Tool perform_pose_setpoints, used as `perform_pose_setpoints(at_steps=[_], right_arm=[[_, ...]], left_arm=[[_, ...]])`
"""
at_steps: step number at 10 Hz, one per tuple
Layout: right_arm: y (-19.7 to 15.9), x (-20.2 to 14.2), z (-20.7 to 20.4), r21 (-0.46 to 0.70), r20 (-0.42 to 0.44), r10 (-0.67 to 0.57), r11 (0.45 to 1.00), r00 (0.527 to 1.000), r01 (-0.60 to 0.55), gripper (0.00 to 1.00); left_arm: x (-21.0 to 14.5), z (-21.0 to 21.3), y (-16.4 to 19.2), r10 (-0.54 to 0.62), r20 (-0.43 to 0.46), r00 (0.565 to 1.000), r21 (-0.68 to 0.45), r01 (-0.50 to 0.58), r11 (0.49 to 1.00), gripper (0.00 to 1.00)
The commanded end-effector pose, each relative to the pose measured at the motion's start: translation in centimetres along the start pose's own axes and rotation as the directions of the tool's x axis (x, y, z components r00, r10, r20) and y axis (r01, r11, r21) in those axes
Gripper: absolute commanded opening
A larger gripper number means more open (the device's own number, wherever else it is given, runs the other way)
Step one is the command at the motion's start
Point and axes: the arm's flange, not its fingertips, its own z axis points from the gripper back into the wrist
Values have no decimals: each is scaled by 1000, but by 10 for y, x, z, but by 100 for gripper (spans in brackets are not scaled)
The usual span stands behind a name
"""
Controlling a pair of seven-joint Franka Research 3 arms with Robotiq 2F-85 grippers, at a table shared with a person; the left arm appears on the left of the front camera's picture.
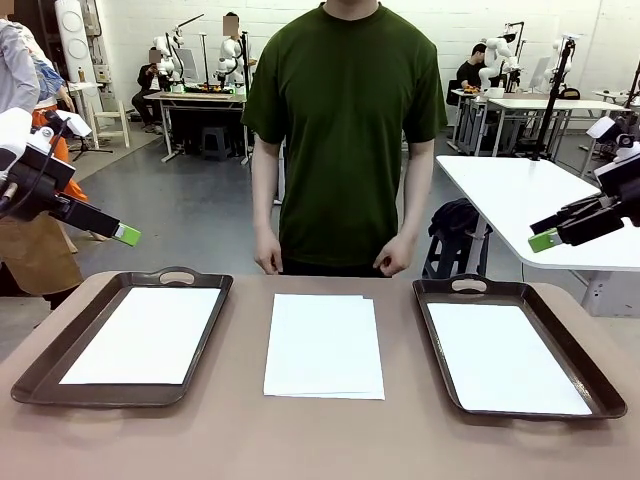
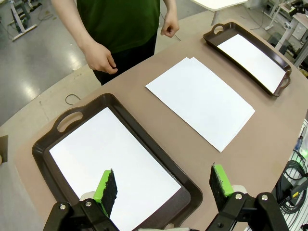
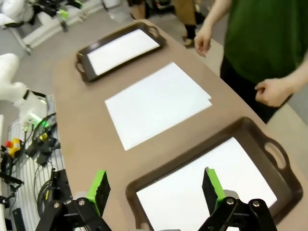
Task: Sort the A4 documents.
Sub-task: Receive the A4 Paper.
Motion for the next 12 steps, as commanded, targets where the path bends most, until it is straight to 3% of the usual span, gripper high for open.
perform_pose_setpoints(at_steps=[1, 5, 12], right_arm=[[-15, -3, 5, 62, 40, 41, 997, 998, -44, 100], [-18, -3, 0, 79, 26, -10, 997, 1000, 8, 100], [-12, -8, 5, 73, 12, 20, 997, 1000, -21, 100]], left_arm=[[-1, 0, 1, 3, 0, 1000, -1, -3, 1000, 100], [-1, 0, 1, 3, 0, 1000, -1, -3, 1000, 100], [-1, 0, 1, 3, 0, 1000, -1, -3, 1000, 100]])
